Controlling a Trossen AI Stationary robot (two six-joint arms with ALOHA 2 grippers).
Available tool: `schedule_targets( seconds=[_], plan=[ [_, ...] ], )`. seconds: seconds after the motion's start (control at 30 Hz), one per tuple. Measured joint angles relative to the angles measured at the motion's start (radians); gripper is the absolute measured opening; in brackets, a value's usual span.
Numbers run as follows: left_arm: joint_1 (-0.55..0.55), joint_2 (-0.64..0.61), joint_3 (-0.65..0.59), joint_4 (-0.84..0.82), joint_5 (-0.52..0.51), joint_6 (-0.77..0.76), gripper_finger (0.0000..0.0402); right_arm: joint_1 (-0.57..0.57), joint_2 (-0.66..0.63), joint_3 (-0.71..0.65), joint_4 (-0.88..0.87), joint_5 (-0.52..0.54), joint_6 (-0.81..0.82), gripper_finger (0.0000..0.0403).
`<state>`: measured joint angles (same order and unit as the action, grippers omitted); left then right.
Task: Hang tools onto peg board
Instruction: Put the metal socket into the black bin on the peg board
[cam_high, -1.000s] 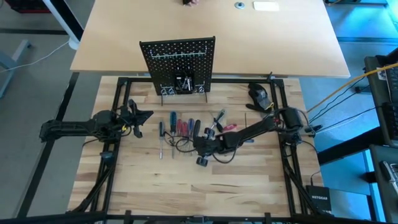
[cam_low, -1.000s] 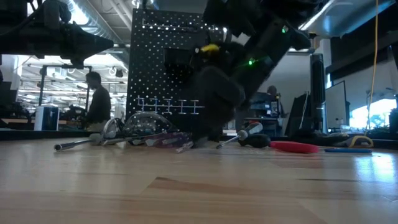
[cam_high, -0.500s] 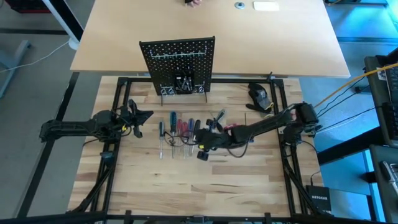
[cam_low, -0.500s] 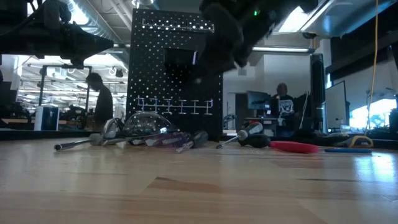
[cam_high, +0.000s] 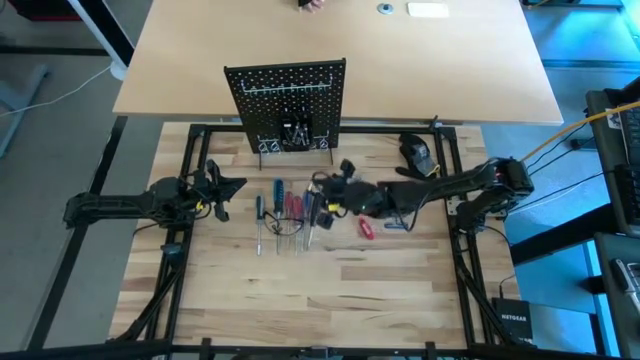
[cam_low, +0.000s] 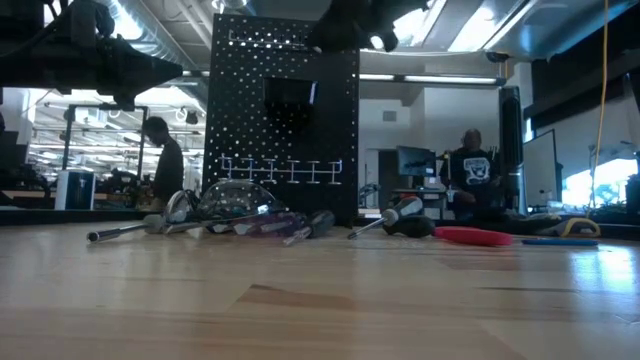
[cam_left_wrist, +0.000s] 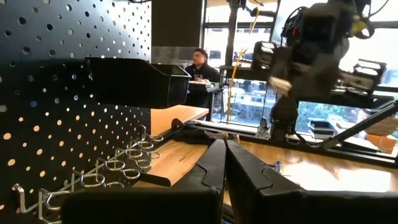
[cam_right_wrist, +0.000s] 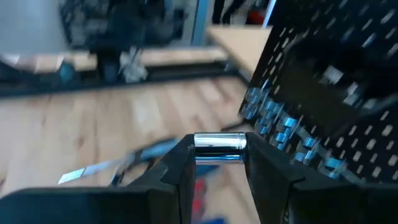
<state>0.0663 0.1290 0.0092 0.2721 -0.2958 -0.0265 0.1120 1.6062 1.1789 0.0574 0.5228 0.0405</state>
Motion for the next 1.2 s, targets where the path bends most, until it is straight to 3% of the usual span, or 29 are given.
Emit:
schedule_targets(
  seconds=[0.37, 0.7, 0.93, 1.2],
  plan=[
    [0.000, 0.000, 0.000, 0.000, 0.000, 0.000, 0.0001, -0.157, 0.001, 0.000, 0.281, -0.044, -0.125, 0.0122],
    [0.000, 0.000, 0.000, 0.001, 0.000, 0.007, 0.0001, -0.289, 0.057, 0.001, 0.439, -0.201, -0.092, 0.0122],
    [0.000, 0.000, 0.000, 0.001, 0.000, 0.007, 0.0001, -0.318, 0.099, 0.001, 0.519, -0.201, -0.090, 0.0123],
    [0.000, 0.000, 0.000, 0.000, 0.000, 0.007, 0.0001, -0.316, 0.127, 0.001, 0.517, -0.165, -0.097, 0.0176]
  ],
)
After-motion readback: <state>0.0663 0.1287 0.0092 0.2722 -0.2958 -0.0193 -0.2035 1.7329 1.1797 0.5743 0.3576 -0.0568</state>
